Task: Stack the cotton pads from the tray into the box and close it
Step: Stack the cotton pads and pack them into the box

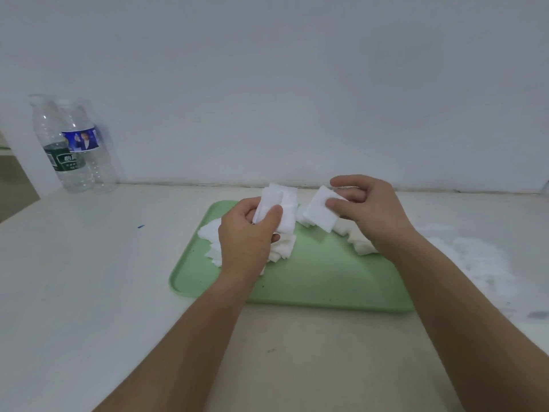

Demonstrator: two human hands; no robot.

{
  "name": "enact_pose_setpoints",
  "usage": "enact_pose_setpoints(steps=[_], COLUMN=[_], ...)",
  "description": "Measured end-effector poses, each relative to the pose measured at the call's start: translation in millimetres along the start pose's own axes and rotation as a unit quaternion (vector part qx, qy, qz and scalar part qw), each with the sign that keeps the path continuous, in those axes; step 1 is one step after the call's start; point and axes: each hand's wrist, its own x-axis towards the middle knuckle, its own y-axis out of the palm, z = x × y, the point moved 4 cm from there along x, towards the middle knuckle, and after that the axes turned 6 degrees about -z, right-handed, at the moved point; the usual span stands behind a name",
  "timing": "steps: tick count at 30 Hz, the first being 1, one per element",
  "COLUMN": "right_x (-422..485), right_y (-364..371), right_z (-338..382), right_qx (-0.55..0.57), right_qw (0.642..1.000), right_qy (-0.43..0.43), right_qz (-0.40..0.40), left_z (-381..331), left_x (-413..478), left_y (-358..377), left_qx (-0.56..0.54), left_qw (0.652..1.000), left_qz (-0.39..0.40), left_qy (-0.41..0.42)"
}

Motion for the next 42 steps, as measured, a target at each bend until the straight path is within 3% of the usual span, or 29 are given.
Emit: enact_pose_setpoints(steps=[3, 7, 17, 23, 26, 29, 34, 38, 42], right_x=[-13.5, -23.2, -29.5, -29.4, -25.7, -11.0, 25.9, 49.9, 65.8], right_y=[2.8, 9.2, 9.3, 8.0, 6.3, 2.5, 6.0, 30.1, 46.8], right_z=[8.6, 4.3, -9.2, -6.0, -1.3, -4.2, -24.5, -34.0, -46.8], right_qx=[0.16, 0.256, 0.078, -0.024, -0.044, -0.054, -0.189, -0.345, -0.439], right_qw=[0.985, 0.961, 0.996, 0.999, 0.998, 0.997, 0.981, 0.937, 0.894], right_qy=[0.045, 0.083, 0.045, 0.018, 0.004, 0.016, 0.005, -0.022, 0.0], right_qz=[0.039, 0.058, 0.0, -0.025, -0.037, -0.059, -0.045, 0.05, 0.09], left_z=[1.5, -0.8, -1.4, -1.2, -2.1, -2.1, -1.4, -1.1, -1.5], left_x=[-1.8, -8.7, -18.9, -21.5, -18.9, -8.4, 5.6, 8.9, 10.1], left_y=[1.7, 8.7, 20.3, 21.7, 19.8, 9.4, -6.7, -10.9, -11.1], left_qx=[0.009, 0.007, 0.031, 0.014, 0.024, -0.009, -0.055, -0.06, -0.062], left_qw=[1.0, 0.996, 0.976, 0.97, 0.98, 0.99, 0.995, 0.996, 0.996], left_qz=[0.02, 0.083, 0.207, 0.224, 0.191, 0.127, 0.023, -0.013, -0.024], left_qy=[-0.018, -0.042, -0.056, -0.097, -0.048, -0.053, -0.075, -0.072, -0.067])
